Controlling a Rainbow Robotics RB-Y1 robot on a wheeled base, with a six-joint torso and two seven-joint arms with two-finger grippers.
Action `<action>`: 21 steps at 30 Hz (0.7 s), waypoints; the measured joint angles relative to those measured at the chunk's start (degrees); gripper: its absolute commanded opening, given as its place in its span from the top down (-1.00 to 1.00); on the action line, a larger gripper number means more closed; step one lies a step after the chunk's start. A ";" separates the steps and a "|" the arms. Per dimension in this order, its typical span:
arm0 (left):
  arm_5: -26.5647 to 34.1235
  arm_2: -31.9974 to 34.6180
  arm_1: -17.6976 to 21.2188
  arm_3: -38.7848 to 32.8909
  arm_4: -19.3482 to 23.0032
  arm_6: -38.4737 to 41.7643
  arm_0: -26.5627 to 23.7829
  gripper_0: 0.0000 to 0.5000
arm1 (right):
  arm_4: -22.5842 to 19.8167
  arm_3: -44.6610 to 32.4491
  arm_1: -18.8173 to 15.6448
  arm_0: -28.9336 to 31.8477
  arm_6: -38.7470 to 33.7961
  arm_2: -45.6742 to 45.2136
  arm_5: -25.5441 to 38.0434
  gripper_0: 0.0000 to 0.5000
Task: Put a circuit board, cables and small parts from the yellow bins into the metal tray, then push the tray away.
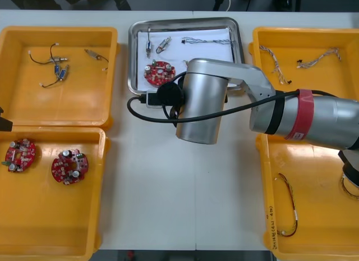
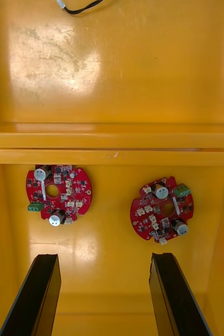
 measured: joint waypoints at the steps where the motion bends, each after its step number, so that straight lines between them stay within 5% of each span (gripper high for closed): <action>1: 0.00 0.00 0.00 0.00 0.00 0.00 0.00 -1.00 | -0.77 -0.86 0.00 -0.06 0.00 -0.73 1.36 -1.00; 13: 0.00 0.00 0.00 0.00 0.00 0.00 0.00 -1.00 | -3.79 -13.27 0.14 0.64 -0.69 -9.31 20.56 -1.00; 21: 0.00 0.00 0.00 -0.01 0.01 0.00 0.01 -1.00 | -10.15 -18.81 2.01 5.69 -3.04 -24.38 31.37 -1.00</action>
